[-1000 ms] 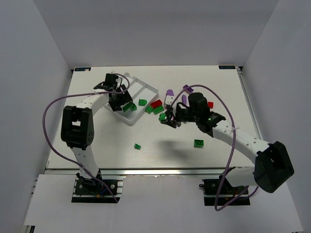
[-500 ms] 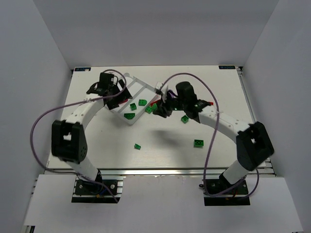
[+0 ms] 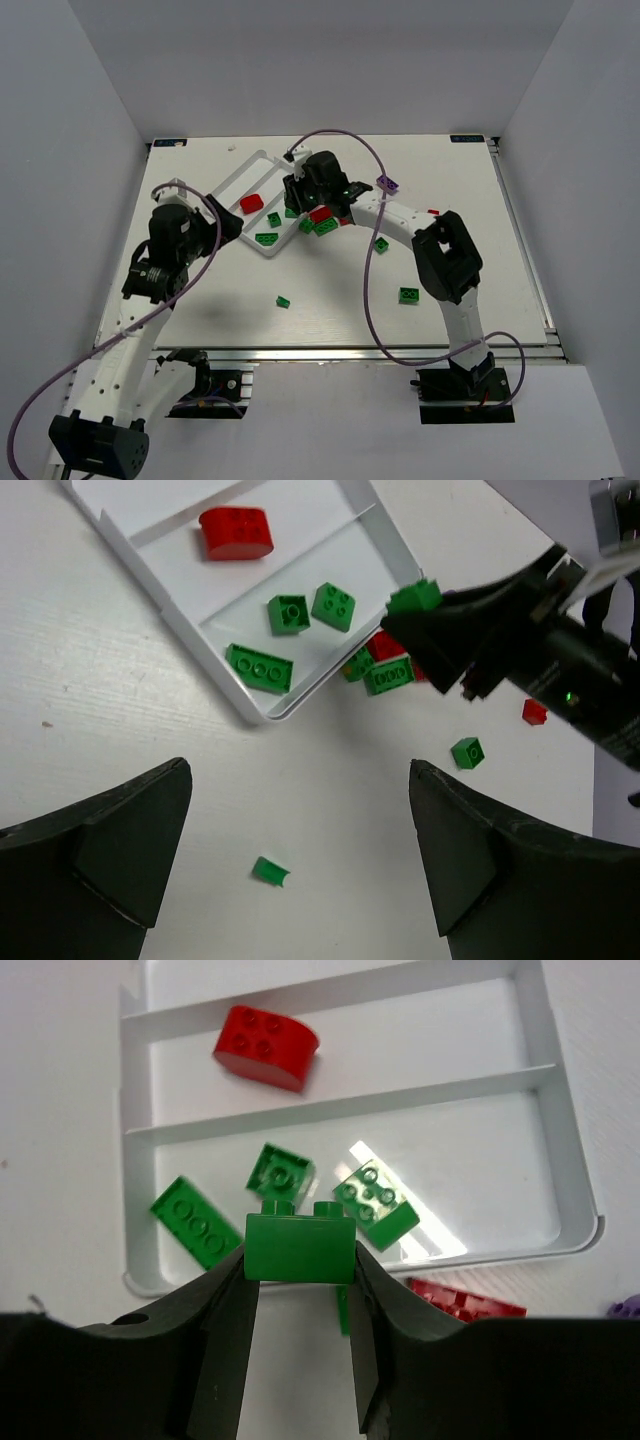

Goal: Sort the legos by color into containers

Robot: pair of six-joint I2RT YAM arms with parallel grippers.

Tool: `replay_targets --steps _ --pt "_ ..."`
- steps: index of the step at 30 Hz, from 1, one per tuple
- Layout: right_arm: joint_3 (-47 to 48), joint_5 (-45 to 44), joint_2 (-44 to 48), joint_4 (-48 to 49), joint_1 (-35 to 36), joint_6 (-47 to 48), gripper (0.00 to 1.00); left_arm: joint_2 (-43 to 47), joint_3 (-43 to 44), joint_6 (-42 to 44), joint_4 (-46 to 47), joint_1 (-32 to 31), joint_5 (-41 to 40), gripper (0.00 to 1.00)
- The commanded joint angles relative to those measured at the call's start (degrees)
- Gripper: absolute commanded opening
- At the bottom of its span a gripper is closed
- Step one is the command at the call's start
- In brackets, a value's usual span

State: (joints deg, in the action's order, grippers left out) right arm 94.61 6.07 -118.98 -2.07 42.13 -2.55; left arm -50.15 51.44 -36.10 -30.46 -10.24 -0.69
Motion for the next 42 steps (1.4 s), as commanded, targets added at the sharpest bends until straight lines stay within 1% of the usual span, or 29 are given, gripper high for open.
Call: replay_targets --steps 1,3,6,7,8,10,11,15,17,18,19,20,21,22,23,24,25,26,27,28,29,30,32,33,34,35,36,38,42 --pt "7.24 -5.63 -4.94 1.45 -0.82 -2.46 0.24 5.31 -3.44 -2.83 -2.58 0.13 -0.37 0.98" --pt "8.92 -5.45 -8.09 1.45 -1.17 -2.29 0.27 8.21 -5.47 -3.45 -3.99 0.13 0.07 0.98" --pt "10.16 -5.54 -10.39 3.38 -1.44 -0.80 0.40 10.77 -7.58 -4.59 -6.01 0.05 0.42 0.98" --pt "10.07 -5.28 -10.66 3.73 -1.52 -0.18 0.49 12.34 -8.19 -5.29 -6.10 0.04 0.60 0.98" --pt "10.07 -5.19 -10.92 4.08 -1.52 0.26 0.53 13.14 -9.50 -5.82 -6.19 0.13 0.60 0.98" --pt "10.24 -4.57 -11.36 4.35 -1.78 1.31 0.60 14.81 -11.27 -7.57 -4.97 0.13 3.58 0.98" --pt "10.42 -4.05 -11.62 4.87 -2.05 2.27 0.66 15.51 -14.06 -9.85 -2.44 0.13 5.07 0.98" --pt "10.07 -1.59 -9.01 3.83 -2.58 5.35 0.73 13.95 -17.68 -12.77 2.76 0.13 8.33 0.98" --pt "9.37 3.15 -6.72 2.34 -3.10 10.96 0.77 12.19 -19.18 -13.12 4.26 0.13 9.74 0.98" --pt "8.67 4.90 -3.66 2.16 -3.28 12.90 0.78 11.66 -19.62 -13.21 5.48 0.05 10.00 0.98" --pt "7.53 6.66 -1.98 -1.59 -4.06 14.48 0.81 10.96 -20.06 -13.47 5.76 0.13 10.27 0.98" --pt "7.00 12.51 -0.39 -3.63 -4.68 17.63 0.81 10.34 -20.15 -13.47 6.37 0.05 10.44 0.97" --pt "6.56 16.22 3.02 -5.56 -5.38 18.88 0.81 8.68 -19.98 -13.47 6.38 0.13 10.53 0.93" --pt "4.55 19.30 4.96 -8.80 -6.87 19.76 0.79 7.36 -19.80 -13.56 5.77 0.05 10.45 0.88" --pt "2.88 25.08 6.99 -9.88 -7.67 20.47 0.76 5.96 -18.84 -13.30 4.98 -0.04 10.44 0.83" --pt "0.95 27.66 11.09 -10.50 -8.37 21.69 0.73 2.29 -18.14 -12.78 2.62 0.04 10.62 0.72" --pt "-1.25 29.25 13.40 -11.02 -9.42 22.23 0.63 0.34 -17.43 -12.60 1.03 -0.48 10.36 0.66" --pt "-5.36 30.66 15.34 -12.25 -9.78 23.02 0.56 -1.60 -15.77 -12.25 -0.46 -1.00 10.01 0.62" --pt "-7.40 30.85 19.18 -13.13 -9.96 24.42 0.46 -4.66 -14.80 -12.07 -3.18 -1.79 8.26 0.54" --pt "-9.42 30.67 21.14 -13.84 -10.14 24.78 0.21 -6.08 -13.75 -12.68 -4.60 -4.41 6.68 0.51" --pt "-13.97 29.80 22.90 -14.45 -10.22 25.04 0.12 -7.40 -12.52 -13.47 -5.92 -6.09 4.75 0.50" --pt "-16.53 29.27 26.83 -14.37 -10.22 25.22 0.08 -9.07 -9.98 -14.52 -8.97 -7.85 2.99 0.50" --pt "-21.98 27.00 31.15 -12.89 -10.31 24.35 0.24 -14.60 -7.07 -18.21 -11.89 -12.51 -1.05 0.51" --pt "-26.71 25.68 34.83 -10.96 -10.31 23.73 0.36 -16.28 -5.05 -19.61 -13.73 -13.57 -1.24 0.53" --pt "-28.76 24.27 36.61 -10.07 -10.31 22.86 0.47 -17.86 -4.25 -21.10 -14.62 -15.32 -1.33 0.56" --pt "-30.34 21.65 37.93 -9.28 -10.57 21.11 0.64 -20.23 -3.72 -24.51 -15.33 -15.95 -1.25 0.65" --pt "-32.80 20.92 40.21 -8.66 -10.92 20.66 0.71 -20.77 -3.45 -25.68 -14.81 -16.30 -0.55 0.68" --pt "-34.57 19.08 42.07 -8.13 -12.50 18.73 0.83 -20.78 -4.42 -30.16 -13.93 -16.92 0.60 0.75" --pt "-36.95 17.93 45.06 -7.78 -16.28 16.09 0.84 -22.26 -5.30 -37.36 -15.94 -17.35 0.60 0.81"
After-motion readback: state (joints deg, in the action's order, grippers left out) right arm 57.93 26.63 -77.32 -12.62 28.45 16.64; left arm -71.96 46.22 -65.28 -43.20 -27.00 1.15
